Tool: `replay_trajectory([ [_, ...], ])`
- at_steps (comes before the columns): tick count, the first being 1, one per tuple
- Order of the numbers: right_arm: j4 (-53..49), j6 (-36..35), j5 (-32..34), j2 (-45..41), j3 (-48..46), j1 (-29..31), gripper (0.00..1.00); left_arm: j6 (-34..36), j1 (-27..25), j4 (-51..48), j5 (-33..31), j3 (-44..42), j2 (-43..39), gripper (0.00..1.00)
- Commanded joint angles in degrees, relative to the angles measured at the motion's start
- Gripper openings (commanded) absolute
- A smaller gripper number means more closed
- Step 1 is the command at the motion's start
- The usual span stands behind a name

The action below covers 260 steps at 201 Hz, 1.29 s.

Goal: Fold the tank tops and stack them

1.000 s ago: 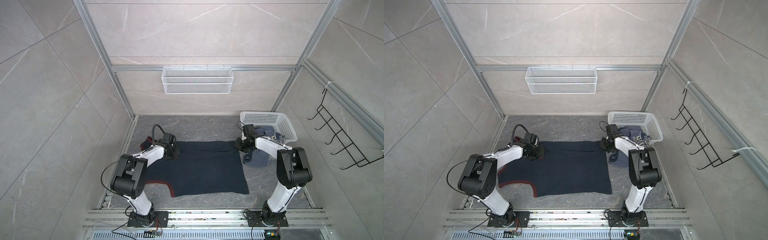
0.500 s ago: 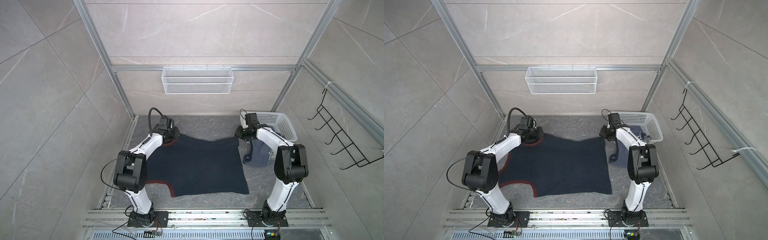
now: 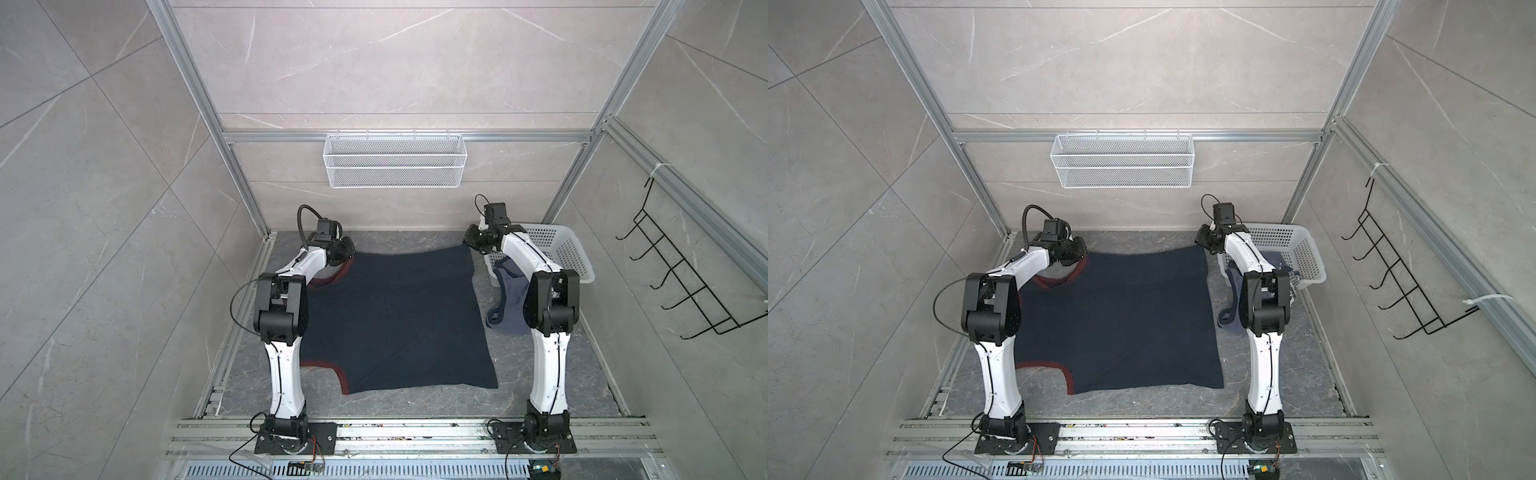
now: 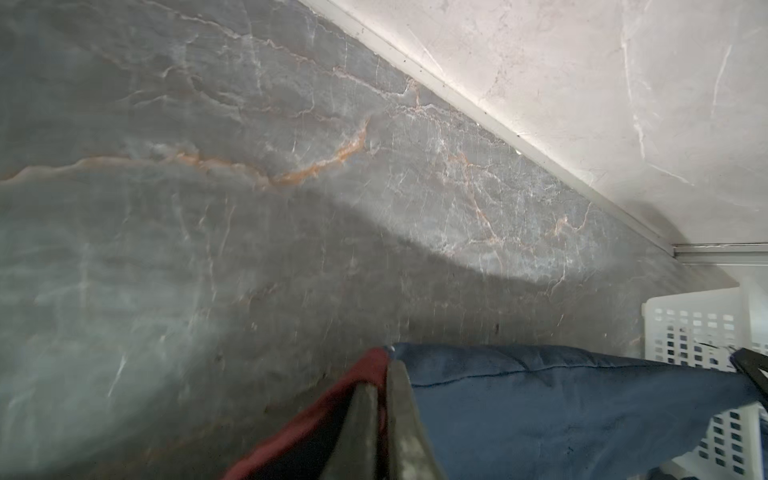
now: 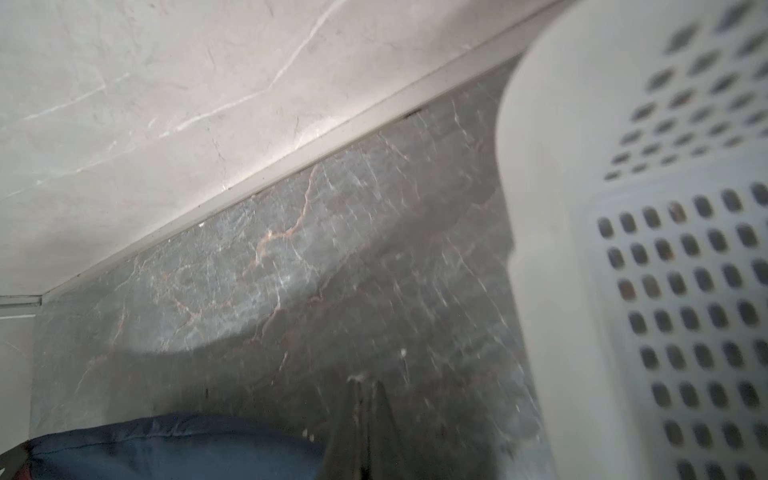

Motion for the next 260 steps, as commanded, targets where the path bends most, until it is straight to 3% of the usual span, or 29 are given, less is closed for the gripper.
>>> replay_trajectory([
  [1, -3.37, -1.42, 0.05, 3.95, 6.71, -0.22, 0.0, 0.59, 1.08, 0.52, 3.39, 7.05, 3.5, 0.05],
  [47, -7.46, -1.9, 1.44, 10.7, 16.15, -0.25, 0.0, 1.34, 1.57, -3.75, 6.47, 16.63, 11.86, 0.06],
  [96, -8.13, -3.47, -0.34, 8.54, 14.92, -0.23, 0.0, 1.03, 1.56, -3.22, 7.62, 14.89, 9.4, 0.06],
  [177, 10.91, -4.15, -3.69, -13.54, -22.24, -0.39, 0.0, 0.42, 1.61, 7.96, 9.6, -10.01, -10.46, 0.06],
  [260, 21.08, 1.05, -0.83, -28.88, -48.84, -0.81, 0.0, -6.04, 1.22, 24.4, 10.45, -39.58, -24.79, 0.06],
])
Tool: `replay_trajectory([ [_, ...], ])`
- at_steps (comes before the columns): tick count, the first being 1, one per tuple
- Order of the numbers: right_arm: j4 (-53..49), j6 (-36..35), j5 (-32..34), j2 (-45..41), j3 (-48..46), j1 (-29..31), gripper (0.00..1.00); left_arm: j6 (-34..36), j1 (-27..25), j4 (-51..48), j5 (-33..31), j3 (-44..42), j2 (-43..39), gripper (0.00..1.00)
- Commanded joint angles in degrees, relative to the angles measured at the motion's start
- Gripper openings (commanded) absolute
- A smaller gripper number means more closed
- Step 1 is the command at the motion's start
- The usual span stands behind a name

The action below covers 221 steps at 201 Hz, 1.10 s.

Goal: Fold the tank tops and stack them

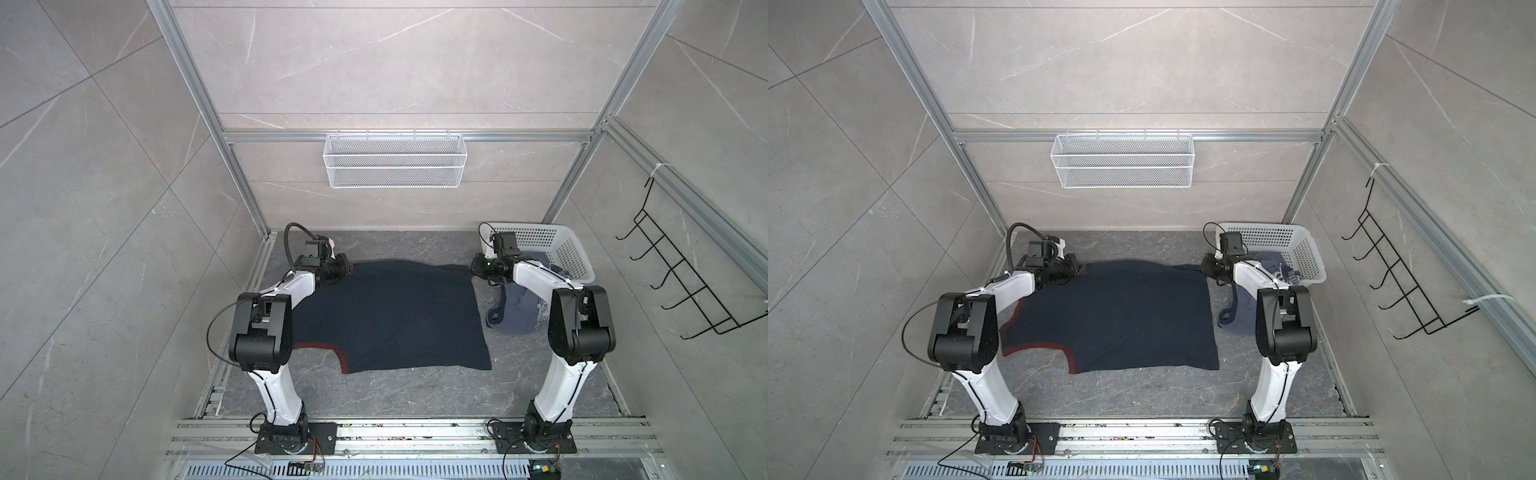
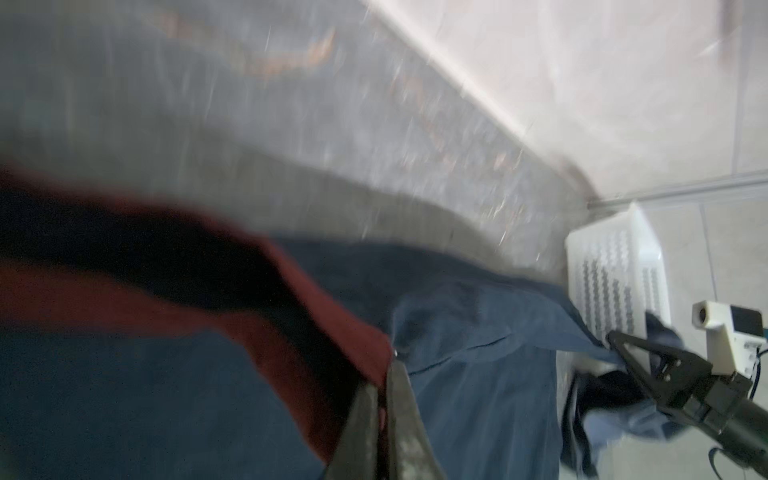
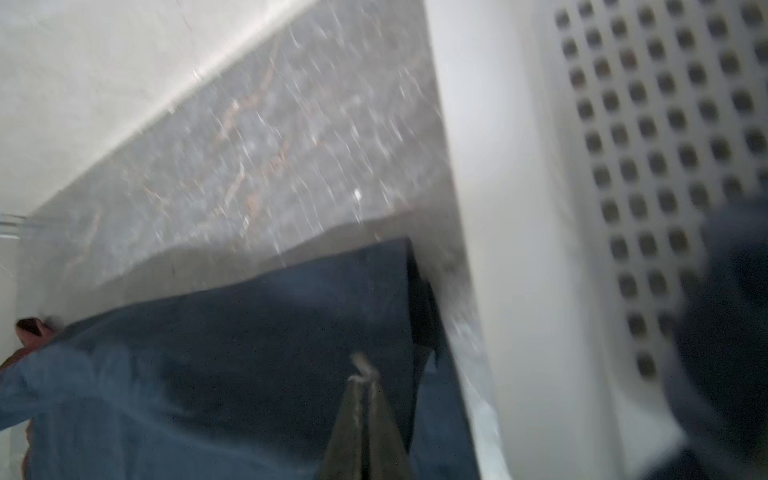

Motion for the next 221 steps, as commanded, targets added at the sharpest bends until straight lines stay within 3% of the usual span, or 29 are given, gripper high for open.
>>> replay_trajectory([
  [1, 5.17, 2.79, 1.79, -4.53, -5.61, -0.41, 0.0, -3.18, 0.02, 8.56, 1.57, -5.97, -4.1, 0.06],
  [42, 9.23, 6.22, 2.92, -8.74, -15.72, -0.48, 0.0, -4.69, -0.18, 13.51, 0.99, -16.04, -7.62, 0.08],
  [88, 9.41, 6.85, 4.19, -8.3, -18.78, -0.47, 0.0, -4.81, -0.2, 14.1, 1.06, -20.5, -7.82, 0.14],
  [110, 8.75, 6.93, 3.81, -8.05, -18.0, -0.61, 0.15, -4.76, -0.21, 12.09, -0.03, -20.07, -8.36, 0.33],
  [120, 7.84, 7.04, 4.01, -8.59, -17.44, -0.57, 0.27, -4.58, -0.2, 9.38, -1.81, -19.27, -9.49, 0.39],
  [145, 3.1, 7.07, 6.59, -11.29, -15.84, -0.57, 0.54, -3.59, -0.19, -0.88, -9.77, -16.15, -14.22, 0.43],
  [158, 0.24, 6.97, 8.33, -12.85, -15.04, -0.52, 0.62, -2.71, -0.52, -5.51, -13.33, -13.97, -16.37, 0.44],
  [193, -0.87, 5.68, 5.95, -15.49, -13.96, 1.23, 0.66, 0.5, -5.78, -12.98, -18.21, -7.04, -17.21, 0.44],
  [221, -1.3, 5.08, 4.01, -11.22, -9.84, 6.33, 0.66, -0.06, -10.76, -12.95, -14.79, -0.93, -10.13, 0.43],
])
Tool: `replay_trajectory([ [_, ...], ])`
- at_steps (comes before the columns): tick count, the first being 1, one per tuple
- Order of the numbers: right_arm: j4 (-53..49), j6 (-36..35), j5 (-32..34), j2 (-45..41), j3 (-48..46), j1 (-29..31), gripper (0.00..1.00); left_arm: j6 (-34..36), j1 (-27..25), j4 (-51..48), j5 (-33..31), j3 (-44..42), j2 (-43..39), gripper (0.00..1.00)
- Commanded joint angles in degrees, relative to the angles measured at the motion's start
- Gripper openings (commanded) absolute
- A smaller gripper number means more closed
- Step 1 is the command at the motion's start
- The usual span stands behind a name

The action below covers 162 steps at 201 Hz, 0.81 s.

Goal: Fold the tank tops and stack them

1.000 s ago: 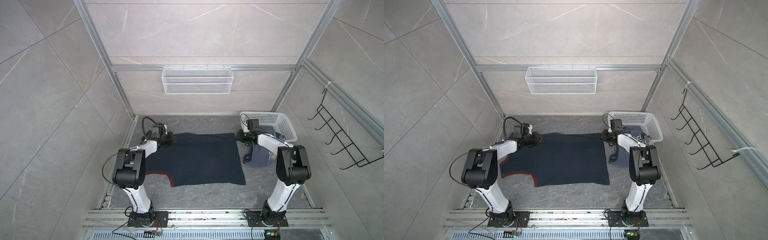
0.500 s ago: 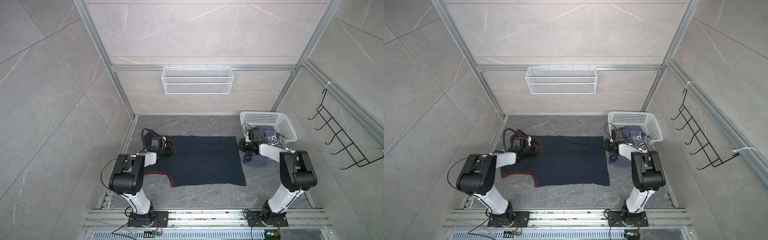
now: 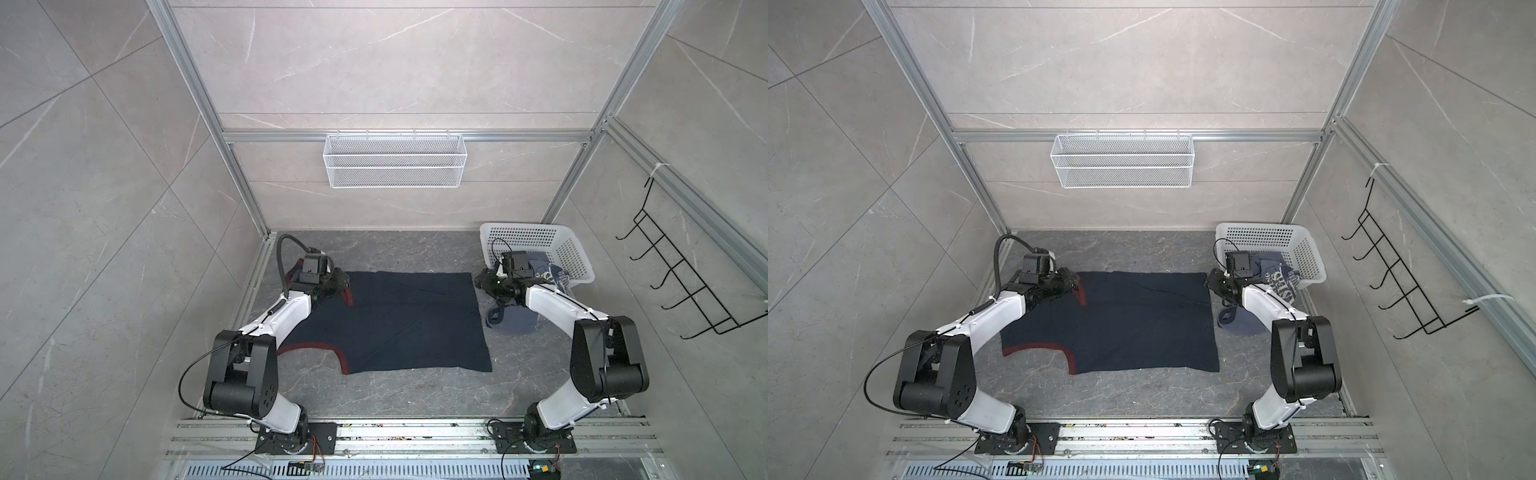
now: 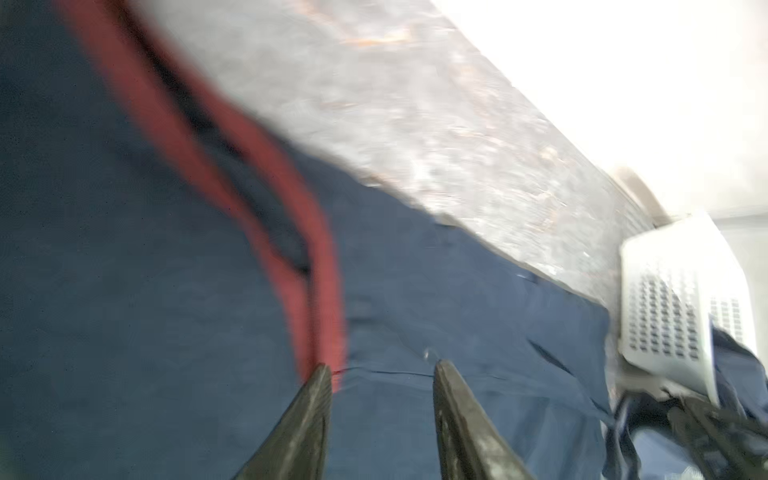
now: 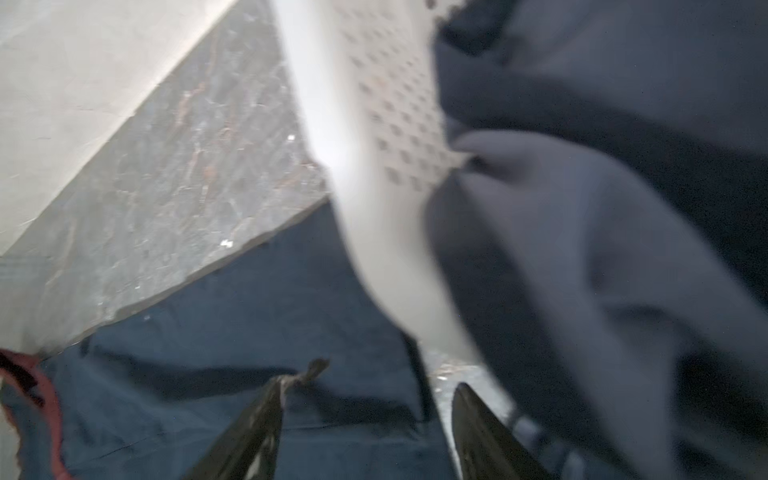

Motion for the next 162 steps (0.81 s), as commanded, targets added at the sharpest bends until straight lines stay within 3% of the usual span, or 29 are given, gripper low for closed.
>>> replay_trajectory([
  [1, -2.26, -1.4, -2.19, 3.14, 3.98, 4.35, 0.66, 1.57, -4.12, -3.76, 0.56, 5.02, 5.44, 0.43],
  [32, -2.97, -0.07, -6.24, 12.72, 10.68, 8.33, 0.66, 0.01, -6.56, -2.54, 3.77, 11.07, 15.82, 0.43],
  [63, -4.57, 1.61, -8.44, 20.03, 14.18, 9.03, 0.66, -2.0, -6.48, -0.92, 3.47, 11.37, 20.46, 0.43],
  [127, -6.39, 4.6, -6.37, 23.23, 11.01, 4.85, 0.65, -3.43, -1.72, -3.56, 1.95, 4.42, 14.86, 0.43],
  [162, -6.34, 3.03, -6.36, 22.9, 11.26, 4.58, 0.65, -2.54, 4.65, -13.37, -2.28, 13.84, 12.76, 0.54],
])
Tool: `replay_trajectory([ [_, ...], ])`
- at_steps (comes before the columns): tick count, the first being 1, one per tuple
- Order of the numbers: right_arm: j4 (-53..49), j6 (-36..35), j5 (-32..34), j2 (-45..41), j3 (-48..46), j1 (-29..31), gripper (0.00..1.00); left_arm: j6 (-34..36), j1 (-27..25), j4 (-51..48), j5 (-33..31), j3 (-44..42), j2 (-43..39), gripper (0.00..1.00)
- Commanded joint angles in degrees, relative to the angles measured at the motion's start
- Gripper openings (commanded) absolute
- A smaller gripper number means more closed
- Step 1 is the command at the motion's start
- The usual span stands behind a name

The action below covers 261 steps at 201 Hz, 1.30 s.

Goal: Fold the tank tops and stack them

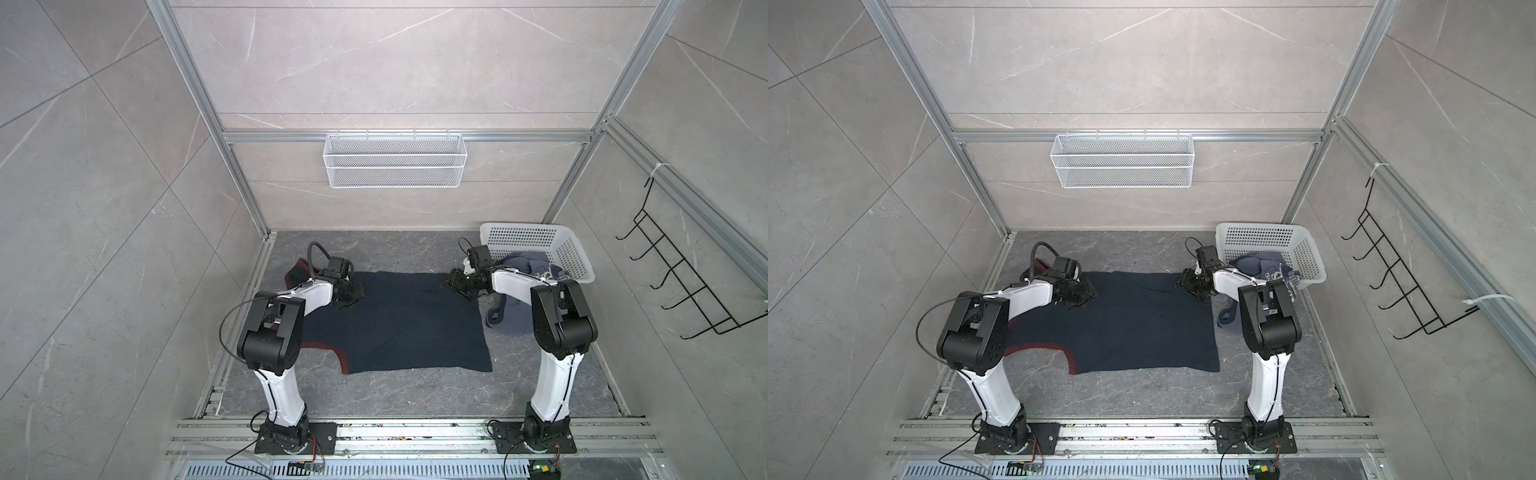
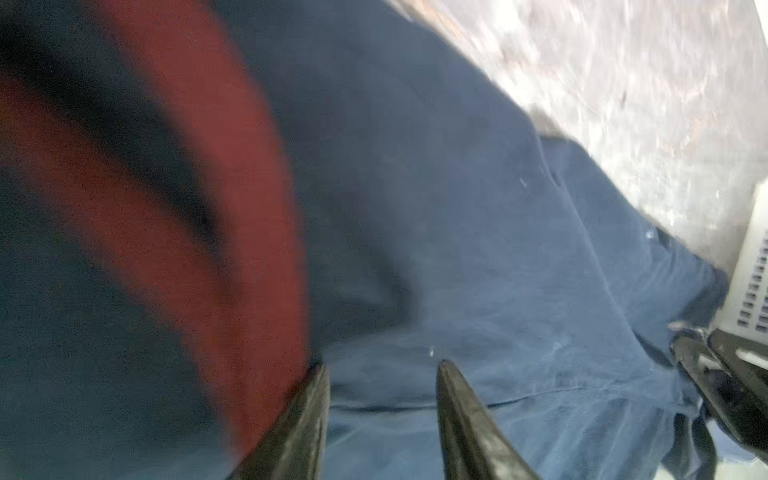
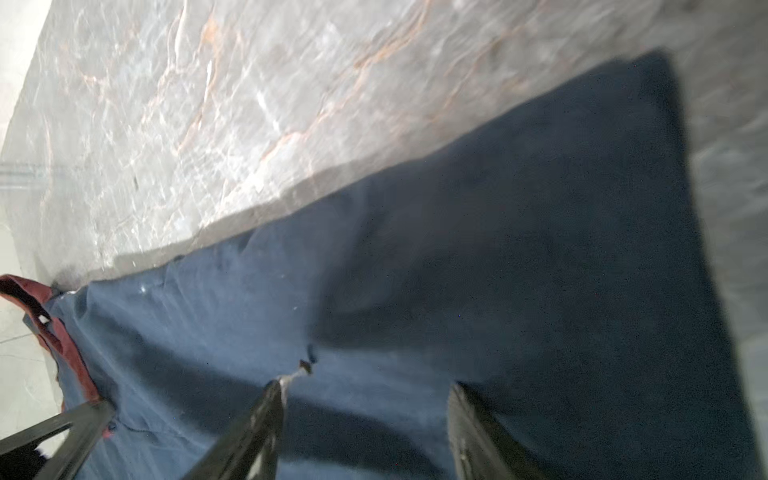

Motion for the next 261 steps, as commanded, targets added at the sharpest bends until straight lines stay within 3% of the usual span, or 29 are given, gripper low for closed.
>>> replay_trajectory([
  [1, -4.49, -0.13, 2.76, 1.89, -2.23, -0.75, 0.65, 0.1, 4.8, -7.53, -4.64, 8.41, -3.17, 0.55],
  [45, -3.84, -0.35, 2.07, 1.39, -2.49, -0.76, 0.65, -3.12, 12.88, -26.44, -15.5, 34.31, 9.76, 0.58],
  [79, -3.25, -0.31, 1.42, 1.61, -2.76, -0.7, 0.65, -2.34, 15.02, -37.89, -20.95, 55.1, 23.68, 0.58],
  [102, -3.11, -0.4, 1.16, 1.61, -3.02, -0.71, 0.65, -1.53, 15.64, -42.06, -22.47, 63.77, 30.82, 0.59],
  [152, -2.57, -0.29, 0.55, 1.95, -3.44, -0.72, 0.65, -0.33, 16.29, -40.85, -22.58, 67.13, 37.38, 0.58],
  [226, -2.46, -0.6, 0.28, 1.7, -4.02, -0.66, 0.65, 2.9, 16.69, -36.85, -24.41, 67.1, 40.17, 0.51],
  [261, -2.71, -0.78, 0.41, 1.69, -3.96, -0.61, 0.65, 3.34, 17.08, -36.5, -23.7, 67.29, 40.65, 0.4],
])
